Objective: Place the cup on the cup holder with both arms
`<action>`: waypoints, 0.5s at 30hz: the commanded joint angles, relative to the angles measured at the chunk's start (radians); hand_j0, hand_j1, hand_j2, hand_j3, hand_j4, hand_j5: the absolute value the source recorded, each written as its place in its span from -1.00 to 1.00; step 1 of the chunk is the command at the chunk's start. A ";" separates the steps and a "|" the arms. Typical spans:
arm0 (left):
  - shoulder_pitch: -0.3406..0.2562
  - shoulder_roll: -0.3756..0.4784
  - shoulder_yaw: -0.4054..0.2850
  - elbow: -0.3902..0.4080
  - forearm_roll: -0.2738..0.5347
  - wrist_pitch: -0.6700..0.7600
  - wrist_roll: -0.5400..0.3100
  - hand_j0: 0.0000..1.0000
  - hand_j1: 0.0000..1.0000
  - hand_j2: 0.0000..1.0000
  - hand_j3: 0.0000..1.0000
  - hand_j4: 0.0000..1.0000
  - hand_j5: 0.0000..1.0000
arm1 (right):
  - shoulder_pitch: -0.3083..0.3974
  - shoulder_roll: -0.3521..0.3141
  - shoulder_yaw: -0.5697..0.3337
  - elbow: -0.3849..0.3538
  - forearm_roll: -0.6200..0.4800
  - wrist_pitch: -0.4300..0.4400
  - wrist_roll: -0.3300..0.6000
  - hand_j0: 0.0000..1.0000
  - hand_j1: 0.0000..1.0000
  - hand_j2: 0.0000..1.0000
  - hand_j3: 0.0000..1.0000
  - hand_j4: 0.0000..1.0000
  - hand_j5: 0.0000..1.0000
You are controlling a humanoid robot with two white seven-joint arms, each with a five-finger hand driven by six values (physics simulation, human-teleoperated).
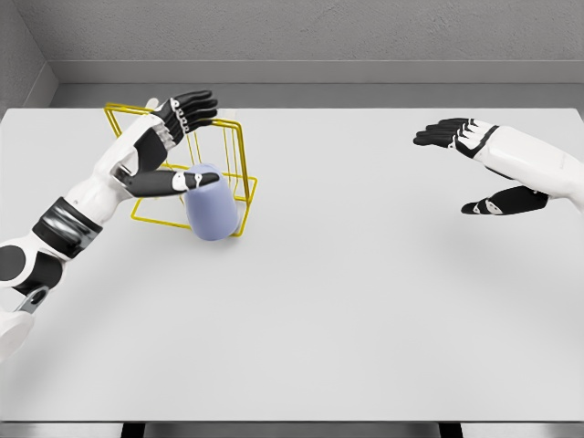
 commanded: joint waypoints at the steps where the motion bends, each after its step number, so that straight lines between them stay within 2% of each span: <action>1: 0.000 0.000 0.000 -0.002 0.003 0.000 0.000 0.58 0.58 0.58 0.58 0.58 0.58 | 0.000 -0.001 0.000 0.000 -0.007 0.003 -0.001 1.00 1.00 1.00 1.00 1.00 1.00; 8: 0.003 0.005 0.006 -0.025 0.003 -0.003 0.000 0.58 0.58 0.58 0.58 0.58 0.58 | 0.000 -0.001 0.000 0.000 -0.007 0.003 -0.001 1.00 1.00 1.00 1.00 1.00 1.00; 13: 0.003 0.005 0.006 -0.024 0.001 0.000 0.000 0.70 0.70 0.70 0.70 0.70 0.70 | 0.000 -0.001 0.000 0.000 -0.007 0.003 -0.001 1.00 1.00 1.00 1.00 1.00 1.00; 15: 0.003 0.005 0.006 -0.024 0.001 0.000 0.000 0.81 0.81 0.81 0.81 0.81 0.81 | 0.000 -0.001 0.000 0.000 -0.007 0.003 -0.001 1.00 1.00 1.00 1.00 1.00 1.00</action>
